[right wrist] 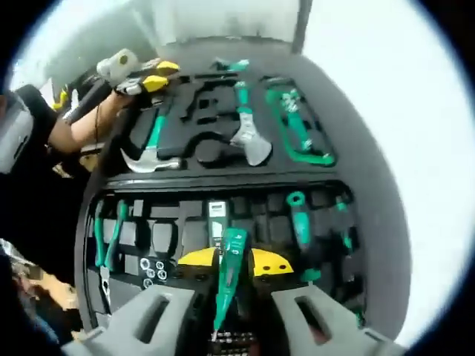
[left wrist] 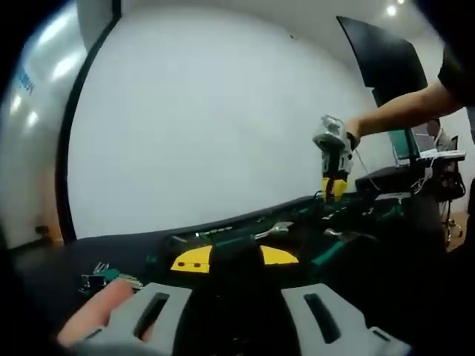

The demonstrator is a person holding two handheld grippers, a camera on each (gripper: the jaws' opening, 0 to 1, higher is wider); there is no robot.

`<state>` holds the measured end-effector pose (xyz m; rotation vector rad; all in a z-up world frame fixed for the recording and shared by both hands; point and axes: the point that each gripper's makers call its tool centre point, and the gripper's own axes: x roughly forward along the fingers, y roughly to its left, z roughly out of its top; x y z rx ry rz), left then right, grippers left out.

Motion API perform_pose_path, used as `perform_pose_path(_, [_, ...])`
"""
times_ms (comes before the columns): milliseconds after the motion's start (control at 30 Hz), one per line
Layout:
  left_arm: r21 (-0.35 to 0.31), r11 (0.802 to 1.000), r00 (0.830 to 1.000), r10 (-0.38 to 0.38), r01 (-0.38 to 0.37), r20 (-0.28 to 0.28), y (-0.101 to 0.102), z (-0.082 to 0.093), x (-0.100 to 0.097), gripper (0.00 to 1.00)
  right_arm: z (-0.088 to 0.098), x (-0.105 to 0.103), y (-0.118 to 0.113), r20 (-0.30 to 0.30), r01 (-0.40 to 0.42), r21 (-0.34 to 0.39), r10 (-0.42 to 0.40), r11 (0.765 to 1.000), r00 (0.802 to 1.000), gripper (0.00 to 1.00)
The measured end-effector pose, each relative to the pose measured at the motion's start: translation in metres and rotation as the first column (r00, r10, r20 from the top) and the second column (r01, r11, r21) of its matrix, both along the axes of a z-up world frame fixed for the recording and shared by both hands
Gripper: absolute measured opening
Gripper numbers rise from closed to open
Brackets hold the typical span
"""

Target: Pick up the tools and put them into their designated positions in the toolbox.

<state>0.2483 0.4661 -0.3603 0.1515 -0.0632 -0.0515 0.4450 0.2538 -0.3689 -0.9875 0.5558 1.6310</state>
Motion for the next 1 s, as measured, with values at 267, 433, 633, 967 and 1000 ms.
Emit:
perform_pose_path(267, [0.01, 1.0, 1.0, 0.001, -0.001, -0.006, -0.004, -0.001, 0.0, 0.24, -0.01, -0.009, -0.024, -0.034, 0.171, -0.032, -0.172, 0.985, 0.984, 0.14])
perform_pose_path(433, [0.011, 1.0, 1.0, 0.003, -0.002, -0.014, -0.004, -0.002, 0.0, 0.24, -0.019, -0.007, -0.016, 0.024, 0.137, -0.049, -0.136, 0.989, 0.99, 0.14])
perform_pose_path(633, [0.015, 1.0, 1.0, 0.003, -0.003, -0.018, -0.003, -0.003, 0.0, 0.24, -0.032, -0.001, -0.01, -0.009, 0.13, -0.121, -0.132, 0.984, 0.991, 0.16])
perform_pose_path(967, [0.013, 1.0, 1.0, -0.002, 0.002, -0.012, -0.003, -0.002, 0.0, 0.24, -0.036, -0.002, -0.013, 0.021, 0.13, -0.18, -0.129, 0.975, 0.991, 0.12])
perform_pose_path(1000, [0.012, 1.0, 1.0, -0.003, 0.003, -0.011, -0.004, -0.002, 0.0, 0.24, -0.037, -0.002, -0.013, 0.018, 0.131, -0.183, -0.13, 0.974, 0.991, 0.12])
